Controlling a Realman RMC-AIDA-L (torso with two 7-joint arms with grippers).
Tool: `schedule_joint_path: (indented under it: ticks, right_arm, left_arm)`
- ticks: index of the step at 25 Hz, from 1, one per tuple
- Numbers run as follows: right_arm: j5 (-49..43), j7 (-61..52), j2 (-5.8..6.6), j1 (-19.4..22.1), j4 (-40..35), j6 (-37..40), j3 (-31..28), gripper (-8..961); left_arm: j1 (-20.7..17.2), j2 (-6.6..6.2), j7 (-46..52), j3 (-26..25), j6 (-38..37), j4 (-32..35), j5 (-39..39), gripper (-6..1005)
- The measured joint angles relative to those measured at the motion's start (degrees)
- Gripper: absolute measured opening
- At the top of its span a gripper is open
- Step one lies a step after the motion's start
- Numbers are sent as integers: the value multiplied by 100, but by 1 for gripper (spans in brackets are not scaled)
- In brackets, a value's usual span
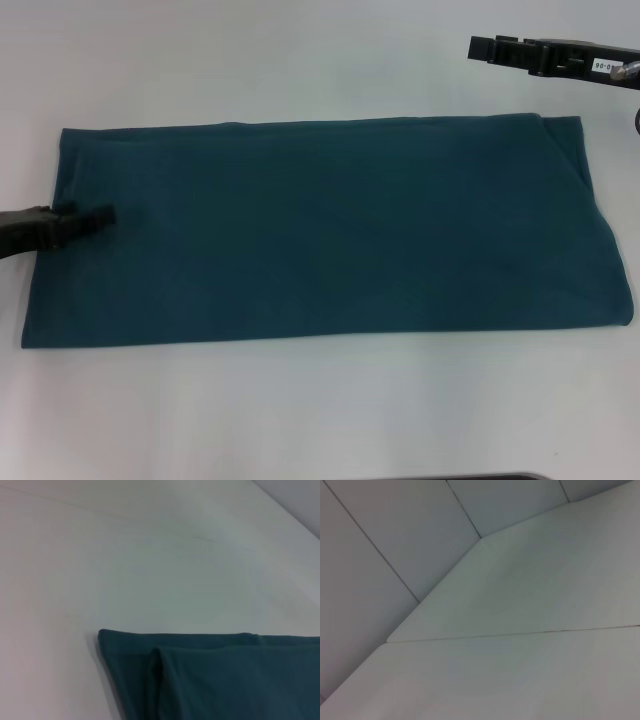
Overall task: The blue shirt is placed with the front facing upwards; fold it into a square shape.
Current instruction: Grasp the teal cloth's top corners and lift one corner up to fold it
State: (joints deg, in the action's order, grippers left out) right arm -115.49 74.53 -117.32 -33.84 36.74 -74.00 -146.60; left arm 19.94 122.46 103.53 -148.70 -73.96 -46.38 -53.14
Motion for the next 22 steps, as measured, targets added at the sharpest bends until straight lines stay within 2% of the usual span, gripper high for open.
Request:
schedule_joint_path:
  ticks: [7, 13, 22]
  right_arm:
    - [0, 0, 0, 0, 0, 0, 0, 574]
    - [0, 0, 0, 9, 21, 0, 0, 574]
    - [214, 213, 34, 65, 14, -140, -16, 574]
  left_arm:
    - [22, 4, 16, -30, -185, -120, -45, 687]
    - [2, 10, 158, -105, -408, -506, -81, 689]
    - [-12, -161, 651, -152, -417, -583, -83, 693]
